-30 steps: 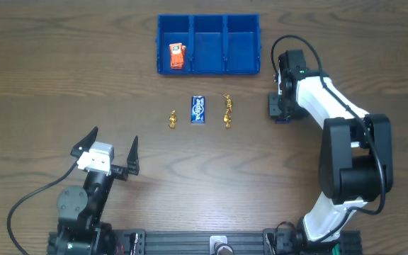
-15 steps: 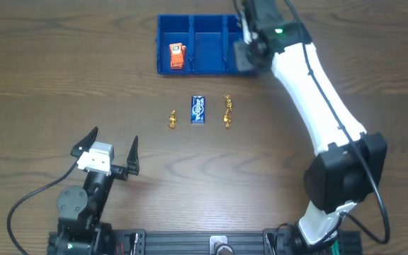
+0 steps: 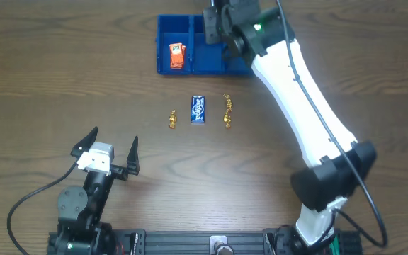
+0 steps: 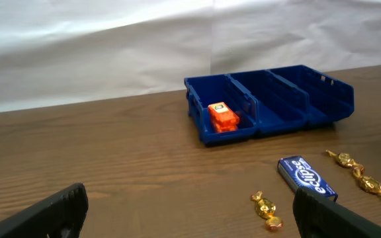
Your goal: Sort Candies Into Trays
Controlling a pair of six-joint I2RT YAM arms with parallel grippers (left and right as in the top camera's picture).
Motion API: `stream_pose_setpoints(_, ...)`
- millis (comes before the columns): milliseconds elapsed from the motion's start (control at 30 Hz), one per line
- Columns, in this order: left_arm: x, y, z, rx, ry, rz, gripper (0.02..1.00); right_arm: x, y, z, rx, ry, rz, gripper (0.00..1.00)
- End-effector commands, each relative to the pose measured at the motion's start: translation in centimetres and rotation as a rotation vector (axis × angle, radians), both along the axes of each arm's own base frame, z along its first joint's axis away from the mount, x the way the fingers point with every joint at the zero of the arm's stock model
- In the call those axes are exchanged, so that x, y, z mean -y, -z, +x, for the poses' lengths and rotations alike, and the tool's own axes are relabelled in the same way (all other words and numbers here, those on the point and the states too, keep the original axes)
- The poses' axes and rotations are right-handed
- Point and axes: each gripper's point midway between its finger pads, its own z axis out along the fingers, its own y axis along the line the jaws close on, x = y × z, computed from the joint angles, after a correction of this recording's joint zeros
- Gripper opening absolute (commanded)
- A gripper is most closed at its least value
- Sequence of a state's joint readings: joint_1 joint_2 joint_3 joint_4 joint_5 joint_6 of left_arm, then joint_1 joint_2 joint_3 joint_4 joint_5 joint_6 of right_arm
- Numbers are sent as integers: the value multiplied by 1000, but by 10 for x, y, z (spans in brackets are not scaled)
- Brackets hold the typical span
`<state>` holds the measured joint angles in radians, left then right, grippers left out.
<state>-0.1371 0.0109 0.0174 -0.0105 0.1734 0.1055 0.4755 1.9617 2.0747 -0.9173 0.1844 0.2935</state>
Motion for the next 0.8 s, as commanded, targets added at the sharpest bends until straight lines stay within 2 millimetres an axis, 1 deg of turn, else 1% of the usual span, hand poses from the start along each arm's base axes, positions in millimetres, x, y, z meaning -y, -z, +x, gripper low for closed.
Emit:
stream_pose_setpoints(33,0,17,-1,-55,4,12,996,-11,54,22,-74,26,-36,354)
stream_pose_setpoints(233,0,17,-1,-55,4,12,996,-20,105,30,-163,44,-31,349)
stream_pose_setpoints(333,0,17,-1,-55,4,12,996,-21,126,33,-192,52,-41,345)
stream_pose_setpoints(400,0,17,-1,-55,4,12,996,-22,136,35,-201,53,-46,345)
stream_pose_setpoints(467,0,17,-1,-55,4,12,996,-23,143,37,-207,56,-47,345)
stream_pose_setpoints(633,0,17,-1,-55,4,12,996,-22,152,41,-215,75,-39,336)
stream_pose_setpoints(800,0,17,-1,-55,4,12,993,-23,153,44,-205,78,-35,327)
